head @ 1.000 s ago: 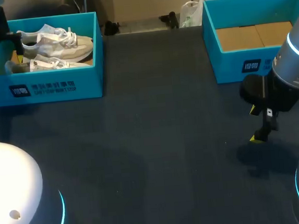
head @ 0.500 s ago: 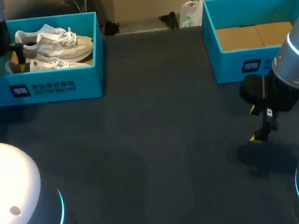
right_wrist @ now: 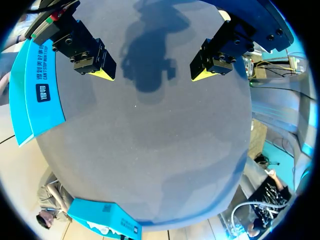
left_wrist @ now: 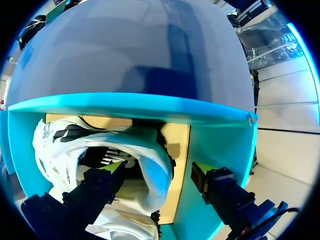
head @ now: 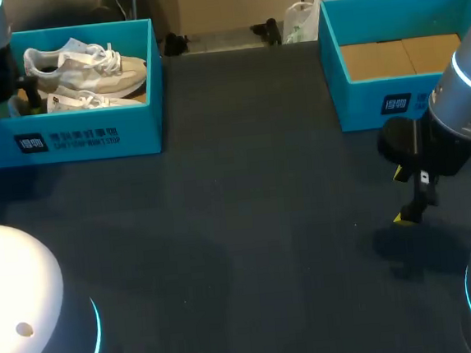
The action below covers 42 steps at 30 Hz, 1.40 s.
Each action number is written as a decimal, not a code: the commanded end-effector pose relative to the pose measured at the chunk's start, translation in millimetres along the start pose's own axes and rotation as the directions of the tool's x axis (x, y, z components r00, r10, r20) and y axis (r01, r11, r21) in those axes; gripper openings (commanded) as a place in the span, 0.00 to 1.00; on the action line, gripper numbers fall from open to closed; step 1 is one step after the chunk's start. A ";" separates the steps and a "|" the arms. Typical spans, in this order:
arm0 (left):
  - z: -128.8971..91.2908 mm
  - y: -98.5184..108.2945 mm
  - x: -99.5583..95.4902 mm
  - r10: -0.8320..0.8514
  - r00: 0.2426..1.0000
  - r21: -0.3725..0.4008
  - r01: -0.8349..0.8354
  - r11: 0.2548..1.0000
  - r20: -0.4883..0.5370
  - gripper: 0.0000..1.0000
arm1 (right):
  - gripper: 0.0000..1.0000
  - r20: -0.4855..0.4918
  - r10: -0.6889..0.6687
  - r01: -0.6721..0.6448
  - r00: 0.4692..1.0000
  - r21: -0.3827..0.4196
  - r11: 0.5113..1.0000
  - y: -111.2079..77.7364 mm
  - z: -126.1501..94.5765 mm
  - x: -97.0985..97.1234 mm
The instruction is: Take the shoe out of the shoebox, open the shoe tongue, remove and reinsert the insole, then place the shoe into the shoebox
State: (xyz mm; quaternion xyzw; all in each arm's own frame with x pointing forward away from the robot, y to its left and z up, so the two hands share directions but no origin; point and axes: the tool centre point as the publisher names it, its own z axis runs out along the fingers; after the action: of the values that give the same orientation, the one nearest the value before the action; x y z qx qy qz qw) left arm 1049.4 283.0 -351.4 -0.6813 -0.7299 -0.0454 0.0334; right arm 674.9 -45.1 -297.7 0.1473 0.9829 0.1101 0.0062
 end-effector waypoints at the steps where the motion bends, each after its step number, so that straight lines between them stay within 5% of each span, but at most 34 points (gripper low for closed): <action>1: 7.8 3.8 0.9 0.000 1.000 0.005 0.000 1.000 0.001 0.80 | 1.00 0.002 0.000 0.000 1.000 0.001 1.000 -0.1 0.5 0.9; 15: 21.1 7.5 -0.4 -0.007 1.000 0.027 0.008 1.000 -0.010 0.55 | 1.00 0.002 0.000 0.000 1.000 0.001 1.000 -0.1 0.5 0.9; 26: 27.1 6.1 0.0 -0.010 1.000 0.034 0.011 0.999 -0.022 0.47 | 1.00 0.002 0.000 0.000 1.000 0.001 1.000 -0.1 0.5 0.9; 30: 29.2 5.8 1.2 -0.011 1.000 0.036 0.012 0.999 -0.029 0.35 | 1.00 0.002 0.000 0.000 1.000 0.001 1.000 -0.1 0.5 0.9; 32: 29.1 5.5 1.8 -0.012 0.999 0.035 0.013 0.999 -0.032 0.05 | 1.00 0.002 0.000 0.000 1.000 0.001 1.000 -0.1 0.5 0.9; 33: 28.2 5.0 2.9 -0.012 0.999 0.035 0.013 0.999 -0.031 0.00 | 1.00 0.002 0.000 0.000 1.000 0.001 1.000 -0.1 0.5 0.9; 42: 17.9 6.6 8.1 -0.005 1.000 0.026 0.006 1.000 -0.029 0.00 | 1.00 0.002 0.000 0.000 1.000 0.001 1.000 -0.1 0.5 0.9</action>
State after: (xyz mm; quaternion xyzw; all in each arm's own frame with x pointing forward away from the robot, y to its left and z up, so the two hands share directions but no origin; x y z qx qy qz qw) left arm 1056.7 292.1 -375.6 -0.6774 -0.7322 -0.0458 0.0534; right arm 674.9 -45.1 -297.7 0.1473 0.9829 0.1101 0.0062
